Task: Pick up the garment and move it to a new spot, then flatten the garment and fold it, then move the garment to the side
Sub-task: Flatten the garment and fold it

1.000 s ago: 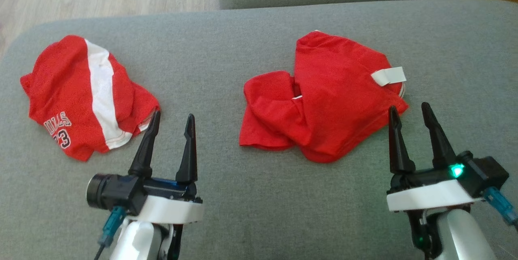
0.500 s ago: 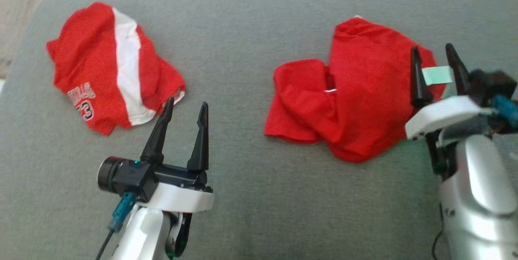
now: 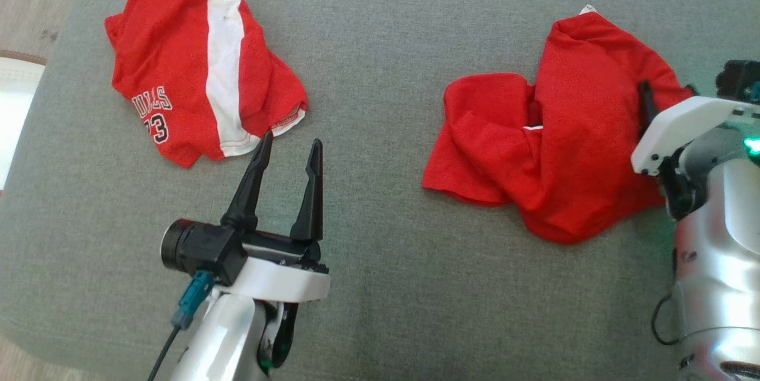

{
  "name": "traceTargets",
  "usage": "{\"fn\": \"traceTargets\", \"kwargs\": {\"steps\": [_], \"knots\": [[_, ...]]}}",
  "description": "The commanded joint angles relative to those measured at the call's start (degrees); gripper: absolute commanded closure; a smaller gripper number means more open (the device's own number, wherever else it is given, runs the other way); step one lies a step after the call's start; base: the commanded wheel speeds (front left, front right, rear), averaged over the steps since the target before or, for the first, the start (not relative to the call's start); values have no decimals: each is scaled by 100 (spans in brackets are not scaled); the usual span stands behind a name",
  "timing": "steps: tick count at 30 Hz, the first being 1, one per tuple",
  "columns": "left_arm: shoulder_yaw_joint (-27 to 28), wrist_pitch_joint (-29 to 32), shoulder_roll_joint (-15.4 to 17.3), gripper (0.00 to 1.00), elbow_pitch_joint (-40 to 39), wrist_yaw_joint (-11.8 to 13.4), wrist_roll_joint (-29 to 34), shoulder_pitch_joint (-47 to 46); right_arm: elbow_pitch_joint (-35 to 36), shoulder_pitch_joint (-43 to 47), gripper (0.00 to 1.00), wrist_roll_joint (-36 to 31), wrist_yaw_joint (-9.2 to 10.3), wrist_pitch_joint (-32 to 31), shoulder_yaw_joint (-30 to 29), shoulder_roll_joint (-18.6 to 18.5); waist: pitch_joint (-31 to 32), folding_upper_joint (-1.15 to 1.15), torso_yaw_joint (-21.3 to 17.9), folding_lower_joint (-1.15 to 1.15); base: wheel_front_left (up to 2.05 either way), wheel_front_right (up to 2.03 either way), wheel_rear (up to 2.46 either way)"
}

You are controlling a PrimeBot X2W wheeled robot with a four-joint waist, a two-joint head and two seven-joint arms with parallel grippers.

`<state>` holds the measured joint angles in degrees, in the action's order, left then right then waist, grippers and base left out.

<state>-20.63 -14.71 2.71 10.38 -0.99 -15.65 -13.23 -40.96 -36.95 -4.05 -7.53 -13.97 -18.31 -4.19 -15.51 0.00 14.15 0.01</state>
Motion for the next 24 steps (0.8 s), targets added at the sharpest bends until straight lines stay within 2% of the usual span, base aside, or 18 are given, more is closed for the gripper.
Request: {"fn": "traceTargets", "kwargs": {"steps": [1,2,3,8,13,20,24], "knots": [[131,-29,18,0,-174,38,-43,-207,94,-222,2,103,4,-33,174,38,2,0,-7,-1,0,0,0],[130,-29,18,0,-167,48,-51,-218,34,-250,59,161,4,-39,233,37,3,0,-15,-1,0,0,0],[133,-29,18,0,-160,58,-58,-230,11,-277,100,205,4,7,302,19,7,0,-25,-1,0,0,0],[142,-29,18,0,-145,87,-93,-258,53,-482,100,547,4,406,548,-163,61,0,-93,-1,0,0,0],[124,-29,17,0,-135,97,-139,-234,193,-900,100,547,4,883,457,-527,175,0,-135,-1,0,0,0],[147,-29,17,0,-156,130,-235,-123,494,-1790,100,-258,4,1714,444,-1200,469,0,-79,-1,0,0,0],[205,-29,17,0,-145,111,-237,49,822,-2052,100,-740,4,2047,1201,-1274,700,0,-51,-1,0,0,0]]}}
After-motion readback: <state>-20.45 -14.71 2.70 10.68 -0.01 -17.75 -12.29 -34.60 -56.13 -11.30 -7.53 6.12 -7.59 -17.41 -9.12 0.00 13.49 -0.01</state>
